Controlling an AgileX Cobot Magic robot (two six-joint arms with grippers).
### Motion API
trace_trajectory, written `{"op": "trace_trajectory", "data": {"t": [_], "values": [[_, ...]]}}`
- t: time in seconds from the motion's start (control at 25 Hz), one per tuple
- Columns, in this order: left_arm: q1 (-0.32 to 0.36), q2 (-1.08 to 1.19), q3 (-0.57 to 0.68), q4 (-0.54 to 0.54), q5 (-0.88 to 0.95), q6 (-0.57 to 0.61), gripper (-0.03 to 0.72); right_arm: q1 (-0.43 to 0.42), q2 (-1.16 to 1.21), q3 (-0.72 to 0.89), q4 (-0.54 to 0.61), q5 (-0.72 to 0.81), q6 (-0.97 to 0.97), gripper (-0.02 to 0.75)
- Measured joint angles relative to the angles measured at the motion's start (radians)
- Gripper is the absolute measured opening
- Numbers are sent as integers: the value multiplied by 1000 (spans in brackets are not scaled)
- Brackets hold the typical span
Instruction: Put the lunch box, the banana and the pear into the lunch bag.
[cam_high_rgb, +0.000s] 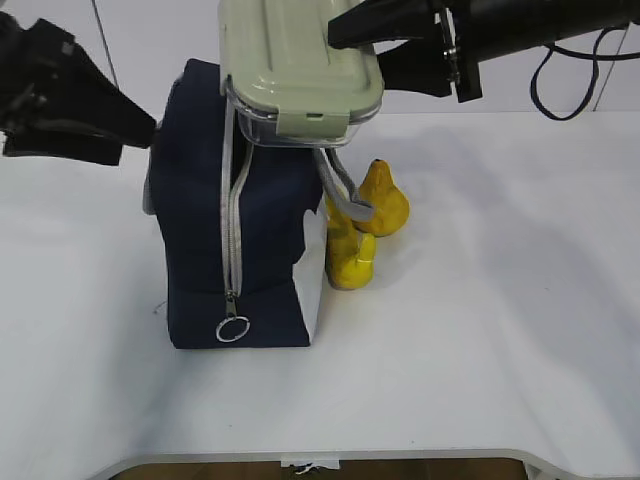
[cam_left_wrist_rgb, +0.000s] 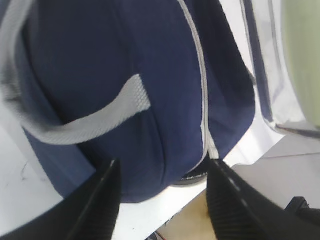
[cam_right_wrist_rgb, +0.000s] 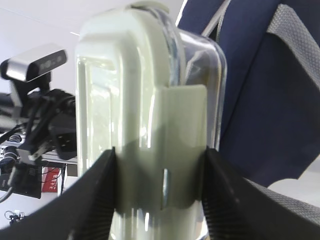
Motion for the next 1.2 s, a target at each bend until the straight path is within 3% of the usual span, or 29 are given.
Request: {"op": "trace_trajectory", "data": {"t": [0.4, 0.48, 0.52, 0.56, 0.64, 0.92, 1.2], "values": [[-58, 158, -84, 2, -9, 2, 389, 0, 0, 0, 39, 0, 1, 375], [-64, 179, -88, 4, -9, 19, 139, 7, 0, 0, 41, -2, 1, 375], [-64, 179, -88, 4, -9, 19, 139, 11, 0, 0, 43, -7, 1, 375], [-64, 179, -89, 5, -9, 39, 40, 20, 0, 0, 43, -17, 1, 375], [-64, 179, -89, 8, -9, 46, 3, 41, 0, 0, 43, -41, 1, 375], [-64, 179, -89, 10, -3, 51, -2, 75, 29, 0, 57, -162, 1, 375], [-64, 179, -89, 12, 5, 51, -3, 75, 125, 0, 81, -185, 2, 375]]}}
